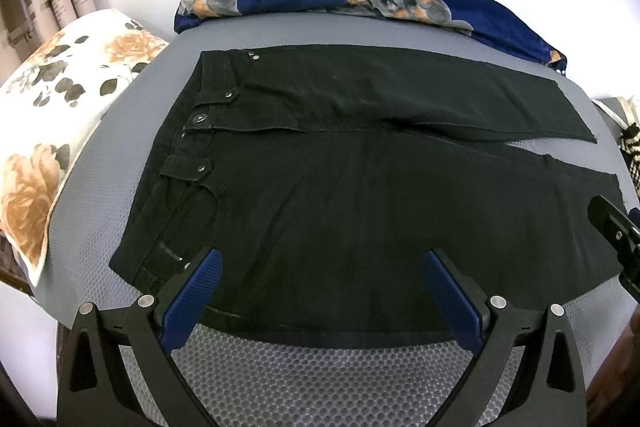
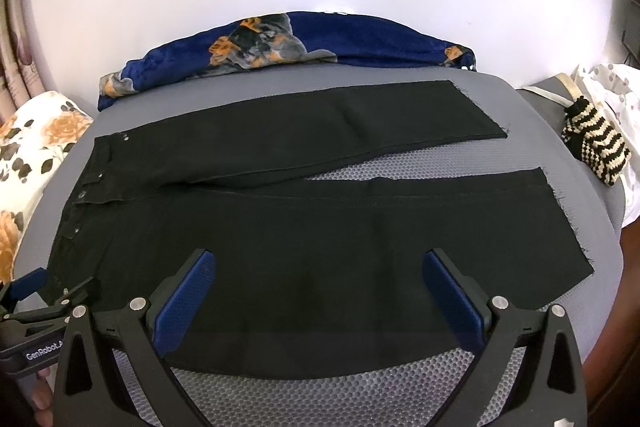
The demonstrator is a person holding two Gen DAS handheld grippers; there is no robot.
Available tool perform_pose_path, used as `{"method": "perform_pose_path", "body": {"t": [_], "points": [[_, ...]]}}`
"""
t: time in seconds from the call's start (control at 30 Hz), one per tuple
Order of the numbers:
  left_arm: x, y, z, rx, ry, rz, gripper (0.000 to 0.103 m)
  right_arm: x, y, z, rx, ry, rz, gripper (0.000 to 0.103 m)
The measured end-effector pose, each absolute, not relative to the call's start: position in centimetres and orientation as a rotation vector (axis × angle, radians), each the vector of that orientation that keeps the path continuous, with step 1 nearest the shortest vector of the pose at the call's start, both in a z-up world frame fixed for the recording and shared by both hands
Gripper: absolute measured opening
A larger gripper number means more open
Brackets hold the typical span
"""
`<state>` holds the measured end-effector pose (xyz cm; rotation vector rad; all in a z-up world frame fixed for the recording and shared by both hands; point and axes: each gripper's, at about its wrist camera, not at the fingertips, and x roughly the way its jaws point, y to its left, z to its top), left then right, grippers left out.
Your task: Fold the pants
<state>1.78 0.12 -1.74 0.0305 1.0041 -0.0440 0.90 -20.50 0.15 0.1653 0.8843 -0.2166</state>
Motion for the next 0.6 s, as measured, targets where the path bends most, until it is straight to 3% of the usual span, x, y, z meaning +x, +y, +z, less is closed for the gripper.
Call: {"method": "perform_pose_path", "body": {"t": [0.6], "points": [[1.59,0.01,-1.78,0.031,1.005,-0.038,0.1,0.56,-20.68,0.08,0.189,0.884,-0.213,0.103]]}}
